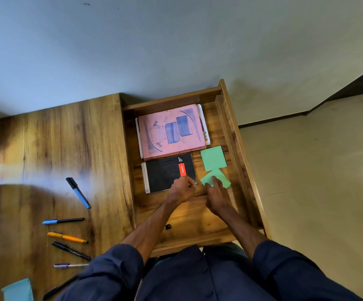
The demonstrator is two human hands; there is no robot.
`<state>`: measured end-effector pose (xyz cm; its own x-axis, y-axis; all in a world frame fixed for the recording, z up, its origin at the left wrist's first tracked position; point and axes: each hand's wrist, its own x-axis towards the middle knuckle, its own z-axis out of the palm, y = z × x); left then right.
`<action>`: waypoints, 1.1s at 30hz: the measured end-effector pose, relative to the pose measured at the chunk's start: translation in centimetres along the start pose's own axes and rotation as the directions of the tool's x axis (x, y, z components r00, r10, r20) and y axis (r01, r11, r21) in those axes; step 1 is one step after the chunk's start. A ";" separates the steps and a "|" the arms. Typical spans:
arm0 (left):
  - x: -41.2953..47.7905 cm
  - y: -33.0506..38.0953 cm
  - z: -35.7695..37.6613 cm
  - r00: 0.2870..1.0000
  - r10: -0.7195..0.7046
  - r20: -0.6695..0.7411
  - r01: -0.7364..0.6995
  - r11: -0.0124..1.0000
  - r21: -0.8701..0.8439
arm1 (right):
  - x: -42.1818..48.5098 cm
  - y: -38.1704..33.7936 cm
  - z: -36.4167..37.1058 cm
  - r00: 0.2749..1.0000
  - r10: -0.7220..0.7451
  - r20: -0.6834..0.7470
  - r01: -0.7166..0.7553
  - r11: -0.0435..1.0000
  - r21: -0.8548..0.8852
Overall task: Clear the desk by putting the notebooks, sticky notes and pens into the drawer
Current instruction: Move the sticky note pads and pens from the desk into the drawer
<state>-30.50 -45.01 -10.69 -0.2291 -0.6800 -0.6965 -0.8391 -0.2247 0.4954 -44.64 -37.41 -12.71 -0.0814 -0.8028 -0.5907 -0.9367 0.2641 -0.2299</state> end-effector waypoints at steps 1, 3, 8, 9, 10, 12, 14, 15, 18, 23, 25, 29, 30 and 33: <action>0.0 -0.1 0.0 1.000 -0.001 0.009 0.001 1.000 -0.001 | -0.2 0.2 0.4 1.000 0.005 0.019 -0.005 1.000 0.014; -0.2 -0.3 0.0 1.000 0.003 0.015 -0.003 1.000 -0.002 | -0.5 0.7 0.8 0.999 0.028 0.033 -0.029 0.998 0.048; -0.3 -1.1 -0.1 1.000 0.013 0.026 -0.013 1.000 0.006 | -1.0 1.5 0.2 0.996 0.084 -0.005 -0.083 0.994 0.073; -0.4 -1.3 -0.1 1.000 0.011 0.029 -0.011 1.000 0.004 | -1.1 1.6 0.0 0.995 0.098 -0.011 -0.097 0.992 0.076; -0.4 -1.4 -0.1 1.000 0.009 0.030 -0.009 1.000 -0.004 | -1.2 1.8 -0.1 0.994 0.109 -0.022 -0.107 0.991 0.077; -0.5 -1.7 -0.2 0.999 0.007 0.032 -0.007 1.000 -0.012 | -1.2 2.0 -0.2 0.992 0.119 -0.035 -0.116 0.991 0.070; -0.7 -1.9 -0.3 0.999 0.002 0.036 -0.001 1.000 -0.018 | -1.1 2.1 -0.2 0.993 0.118 -0.019 -0.116 0.991 0.065; -0.8 -2.0 -0.3 0.999 0.000 0.036 0.001 1.000 -0.019 | -1.1 2.0 -0.3 0.994 0.112 -0.012 -0.111 0.992 0.059; -1.2 -2.0 -0.7 1.000 0.013 0.024 -0.013 1.000 0.001 | -1.4 2.0 -0.3 0.993 0.112 -0.039 -0.109 0.992 0.064; -3.6 -1.9 -2.3 0.991 0.087 -0.102 -0.084 0.996 0.030 | -0.5 -1.4 -0.8 0.942 0.089 -0.325 0.021 0.947 0.321; -5.3 -2.4 -3.5 0.973 0.118 -0.197 -0.113 0.993 0.033 | -0.2 -3.9 -1.8 0.896 -0.002 -0.444 0.174 0.922 0.347; -10.0 -5.5 -7.0 0.907 0.100 -0.410 -0.120 0.993 -0.024 | 0.5 -10.9 -3.6 0.832 -0.211 -0.513 0.430 0.829 0.358; -11.4 -6.9 -7.9 0.883 0.075 -0.464 -0.115 0.992 -0.059 | 0.3 -13.0 -3.8 0.815 -0.279 -0.508 0.489 0.802 0.344; -15.2 -12.1 -9.8 0.802 -0.090 -0.590 -0.050 0.975 -0.217 | -0.9 -19.0 -3.8 0.775 -0.437 -0.456 0.598 0.741 0.306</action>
<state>-12.02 -38.86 -1.02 0.1825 -0.9373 -0.2970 -0.6995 -0.3361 0.6306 -28.09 -43.70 -4.85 0.1908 -0.9816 -0.0046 -0.6389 -0.1206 -0.7598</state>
